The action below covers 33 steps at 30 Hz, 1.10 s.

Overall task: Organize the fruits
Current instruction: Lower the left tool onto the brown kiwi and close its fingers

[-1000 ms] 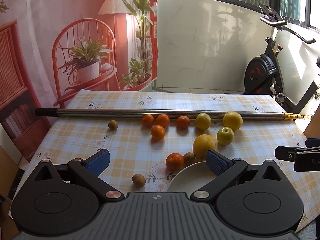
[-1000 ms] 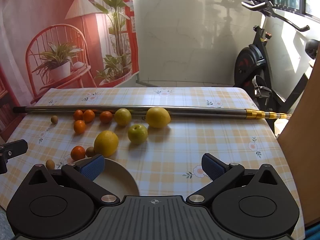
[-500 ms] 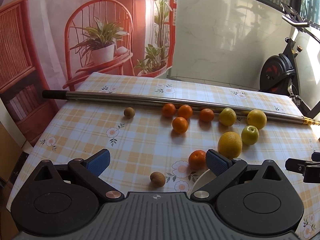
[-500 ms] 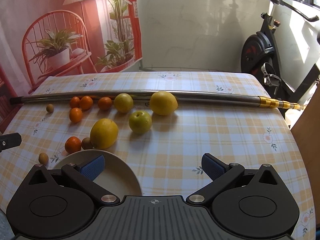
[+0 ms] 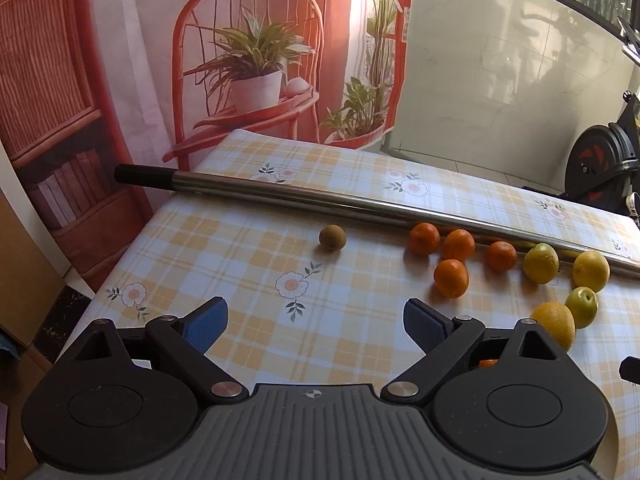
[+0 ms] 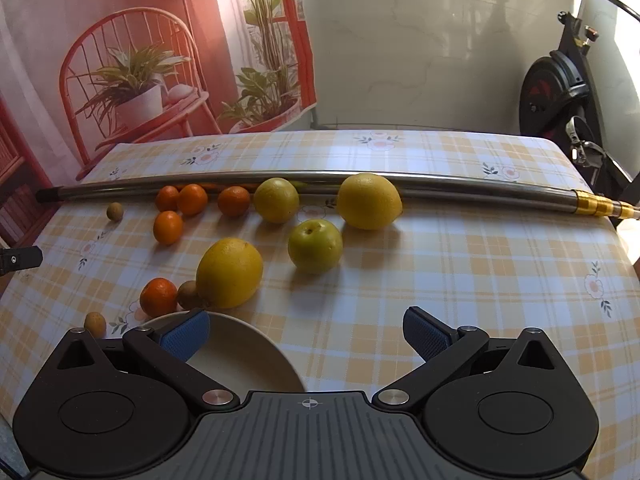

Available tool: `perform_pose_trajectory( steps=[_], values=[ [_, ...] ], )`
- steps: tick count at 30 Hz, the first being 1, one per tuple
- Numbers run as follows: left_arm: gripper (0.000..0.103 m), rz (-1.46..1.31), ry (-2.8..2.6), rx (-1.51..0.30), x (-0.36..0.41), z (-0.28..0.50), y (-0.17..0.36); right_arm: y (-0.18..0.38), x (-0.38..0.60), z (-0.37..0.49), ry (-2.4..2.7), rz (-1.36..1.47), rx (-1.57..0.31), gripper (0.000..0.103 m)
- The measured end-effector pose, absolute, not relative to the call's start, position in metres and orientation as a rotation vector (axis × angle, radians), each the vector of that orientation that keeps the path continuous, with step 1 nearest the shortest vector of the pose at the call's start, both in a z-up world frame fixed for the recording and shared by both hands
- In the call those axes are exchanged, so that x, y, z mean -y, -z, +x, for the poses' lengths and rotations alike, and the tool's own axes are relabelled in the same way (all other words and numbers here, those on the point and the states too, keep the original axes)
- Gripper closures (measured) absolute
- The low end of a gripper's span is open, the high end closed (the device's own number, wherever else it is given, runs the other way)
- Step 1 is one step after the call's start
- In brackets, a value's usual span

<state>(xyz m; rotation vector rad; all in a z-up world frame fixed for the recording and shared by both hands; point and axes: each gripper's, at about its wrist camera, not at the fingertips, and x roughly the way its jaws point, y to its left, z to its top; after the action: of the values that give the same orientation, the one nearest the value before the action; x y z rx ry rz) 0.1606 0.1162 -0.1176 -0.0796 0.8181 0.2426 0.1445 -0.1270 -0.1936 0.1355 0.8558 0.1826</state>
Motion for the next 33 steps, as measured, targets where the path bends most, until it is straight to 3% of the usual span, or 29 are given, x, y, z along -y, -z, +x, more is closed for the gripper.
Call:
perform_pose_trajectory(
  steps=[12,18,28,29,30,31,33],
  values=[
    [0.029,-0.296,-0.228,-0.841,-0.154,0.243,0.155,0.211,0.146,0.168,-0.155,0.221,-0.851,0.001],
    [0.033,-0.505,-0.199,-0.843,-0.170,0.269,0.178,0.221,0.151,0.173,-0.116,0.202,-0.858,0.006],
    [0.050,-0.454,-0.210,-0.850,-0.171,0.293,0.201,0.231,0.157,0.175,-0.103,0.226,-0.875,0.007],
    [0.055,-0.440,-0.206,-0.850,-0.169,0.293,0.201,0.232,0.158,0.175,-0.101,0.228,-0.878,0.007],
    [0.069,-0.423,-0.198,-0.860,-0.166,0.294,0.202,0.233,0.158,0.175,-0.098,0.230,-0.881,0.008],
    [0.074,-0.411,-0.186,-0.870,-0.163,0.293,0.202,0.234,0.159,0.175,-0.095,0.231,-0.884,0.009],
    [0.074,-0.372,-0.179,-0.870,-0.158,0.291,0.201,0.235,0.160,0.175,-0.091,0.234,-0.890,0.009]
  ],
)
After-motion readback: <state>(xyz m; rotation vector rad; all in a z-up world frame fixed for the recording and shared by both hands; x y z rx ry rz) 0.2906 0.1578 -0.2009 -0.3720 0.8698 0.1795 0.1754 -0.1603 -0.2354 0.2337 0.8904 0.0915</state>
